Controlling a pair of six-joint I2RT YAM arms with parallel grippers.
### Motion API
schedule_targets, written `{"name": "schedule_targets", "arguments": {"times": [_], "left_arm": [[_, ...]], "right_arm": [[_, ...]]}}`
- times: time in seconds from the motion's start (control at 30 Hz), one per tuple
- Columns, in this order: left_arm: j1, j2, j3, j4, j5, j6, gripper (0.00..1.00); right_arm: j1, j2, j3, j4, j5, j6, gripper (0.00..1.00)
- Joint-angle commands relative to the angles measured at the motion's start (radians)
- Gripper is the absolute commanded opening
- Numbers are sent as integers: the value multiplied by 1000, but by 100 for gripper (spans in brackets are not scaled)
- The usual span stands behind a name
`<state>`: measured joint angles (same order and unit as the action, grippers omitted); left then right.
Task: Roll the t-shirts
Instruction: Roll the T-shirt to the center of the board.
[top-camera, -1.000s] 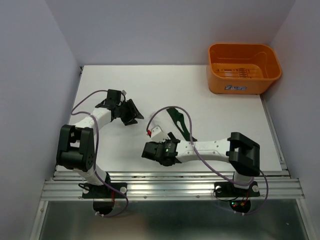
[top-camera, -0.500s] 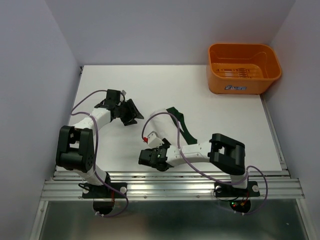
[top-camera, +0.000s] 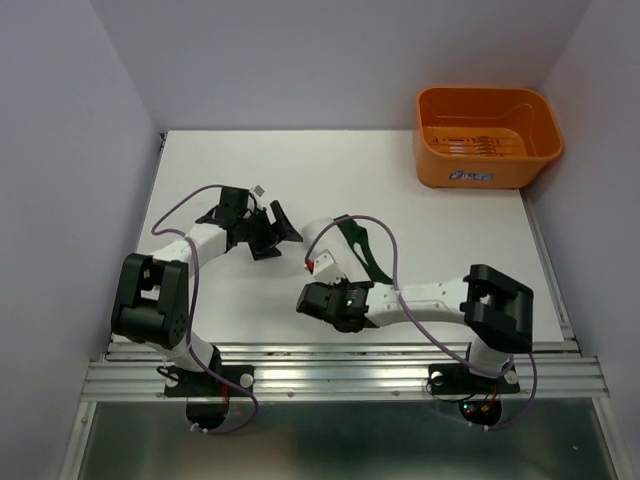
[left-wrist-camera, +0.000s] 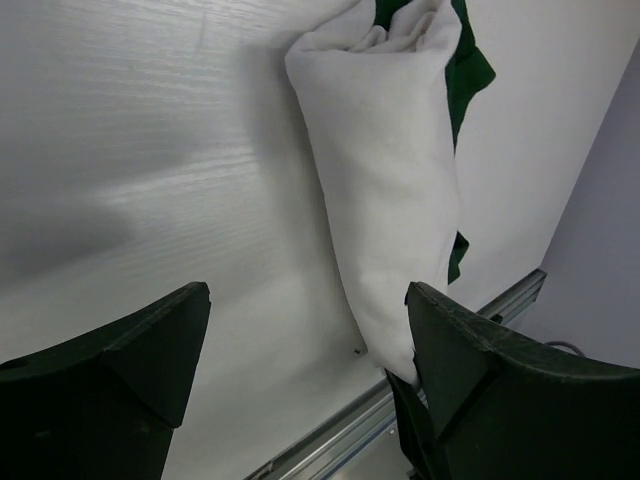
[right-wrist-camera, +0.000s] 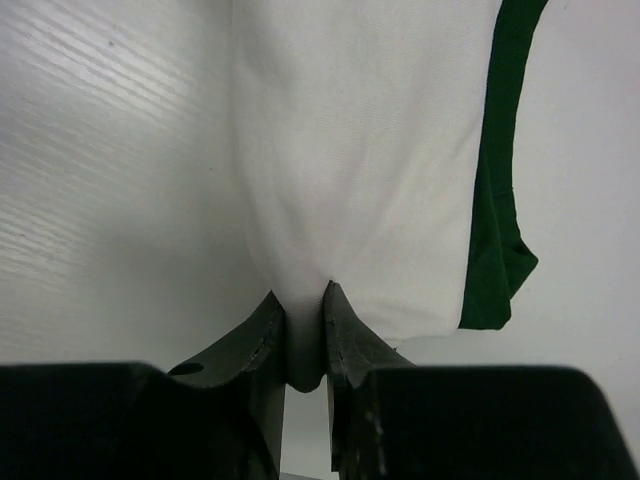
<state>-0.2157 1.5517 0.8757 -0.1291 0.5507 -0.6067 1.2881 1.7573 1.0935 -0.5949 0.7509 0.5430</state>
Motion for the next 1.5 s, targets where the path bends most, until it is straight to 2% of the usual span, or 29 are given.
{"name": "schedule_targets", "arguments": {"times": [0.0, 0.33, 0.67, 0.83, 0.87, 0.9, 0.97, 1.0, 1.07, 1.1, 1.17, 1.2, 1.23, 1.27, 1.3, 1.33, 1.37, 1.47], "left_arm": [[-54, -42, -14, 103, 43, -39, 91], [-106, 47, -84, 397, 86, -192, 92], [-122, 220, -11, 506, 104, -206, 87], [-137, 284, 42, 516, 107, -211, 81], [-140, 288, 48, 516, 107, -212, 77], [-139, 297, 52, 516, 106, -215, 67], [-140, 301, 65, 508, 98, -214, 51], [-140, 306, 71, 502, 98, -211, 35], [-140, 304, 83, 470, 101, -202, 16], [-140, 297, 89, 450, 100, -197, 0], [-140, 286, 100, 377, 80, -189, 0], [-140, 272, 106, 340, 65, -186, 0], [-140, 265, 114, 301, 43, -185, 0], [-139, 259, 132, 236, 4, -182, 0], [-139, 245, 138, 214, -11, -183, 0], [-140, 239, 147, 195, -23, -188, 0], [-139, 234, 154, 159, -43, -192, 0], [-140, 223, 175, 96, -72, -205, 0]], "right_arm": [[-30, -110, -46, 154, -84, -15, 1], [-79, -202, -103, 193, -154, -6, 1], [-98, -216, -130, 211, -197, 15, 1], [-98, -222, -142, 211, -202, 17, 1], [-98, -219, -142, 211, -206, 12, 1], [-98, -211, -142, 211, -209, 8, 1], [-98, -206, -141, 211, -214, 0, 1], [-98, -205, -141, 211, -219, -9, 1], [-98, -203, -136, 211, -228, -21, 1], [-98, -206, -136, 211, -231, -31, 1], [-98, -206, -132, 211, -231, -37, 1], [-98, -205, -130, 210, -228, -37, 5], [-98, -205, -127, 210, -220, -35, 16], [-98, -197, -121, 210, -213, -37, 43], [-98, -191, -100, 204, -208, -44, 60], [-98, -182, -83, 196, -202, -44, 69], [-98, -162, -67, 185, -191, -48, 76], [-98, -139, -15, 156, -179, -61, 84]]}}
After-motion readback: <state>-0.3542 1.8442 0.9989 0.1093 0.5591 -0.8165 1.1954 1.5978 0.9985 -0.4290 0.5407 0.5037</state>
